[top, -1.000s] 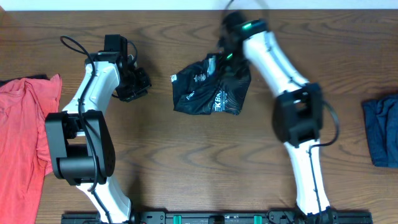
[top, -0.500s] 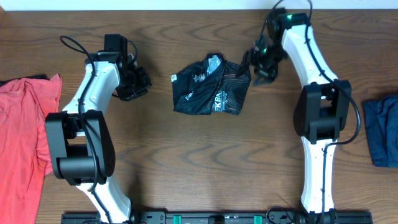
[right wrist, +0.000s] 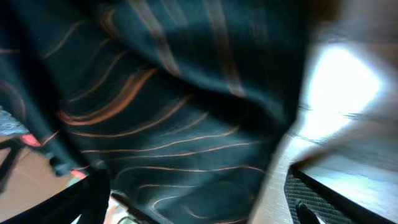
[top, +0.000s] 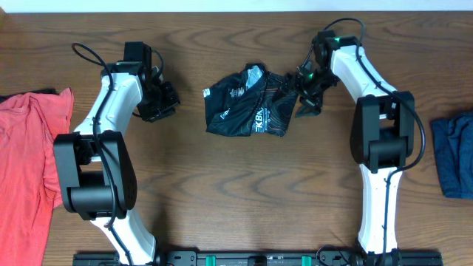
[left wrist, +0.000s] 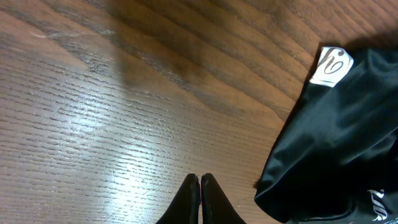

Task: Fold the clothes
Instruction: 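Lift the jersey bundle off the table with the right gripper, then carry the bundle rightward to the table's right edge with the right gripper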

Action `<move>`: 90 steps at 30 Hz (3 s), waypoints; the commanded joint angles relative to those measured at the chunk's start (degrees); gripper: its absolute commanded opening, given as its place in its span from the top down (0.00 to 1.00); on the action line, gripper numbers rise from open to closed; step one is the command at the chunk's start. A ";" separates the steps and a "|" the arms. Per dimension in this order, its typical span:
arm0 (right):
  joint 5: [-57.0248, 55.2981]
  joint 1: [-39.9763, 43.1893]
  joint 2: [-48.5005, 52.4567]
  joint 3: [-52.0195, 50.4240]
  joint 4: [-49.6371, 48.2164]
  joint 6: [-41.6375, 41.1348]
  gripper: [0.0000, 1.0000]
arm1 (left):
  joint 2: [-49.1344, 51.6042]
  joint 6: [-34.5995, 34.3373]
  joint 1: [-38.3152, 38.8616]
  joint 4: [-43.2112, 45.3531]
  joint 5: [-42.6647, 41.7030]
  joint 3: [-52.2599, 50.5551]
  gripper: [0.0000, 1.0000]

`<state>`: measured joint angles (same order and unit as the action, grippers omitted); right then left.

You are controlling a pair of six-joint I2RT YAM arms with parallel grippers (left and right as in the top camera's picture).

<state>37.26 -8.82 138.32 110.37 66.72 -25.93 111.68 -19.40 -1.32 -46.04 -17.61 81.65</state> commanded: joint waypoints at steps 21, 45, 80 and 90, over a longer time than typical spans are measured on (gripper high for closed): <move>9.25 -5.49 0.81 -13.49 -26.69 -9.20 0.86 | 0.57 1.01 -0.55 -0.68 0.76 -0.52 0.93; -12.09 8.15 -13.44 -12.81 -22.45 4.22 0.99 | 0.57 0.96 -0.39 -1.92 0.66 -0.52 0.94; -20.35 36.09 -25.51 -12.66 -25.03 21.64 0.99 | 0.57 0.70 5.86 -1.86 0.52 -0.52 0.94; -21.20 38.42 -25.51 -12.63 -31.21 23.41 0.99 | 0.57 0.04 5.92 -1.68 0.52 -0.52 0.94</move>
<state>16.43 28.03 114.06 97.65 36.34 -3.86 111.70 -19.44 4.56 -47.57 -17.61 81.60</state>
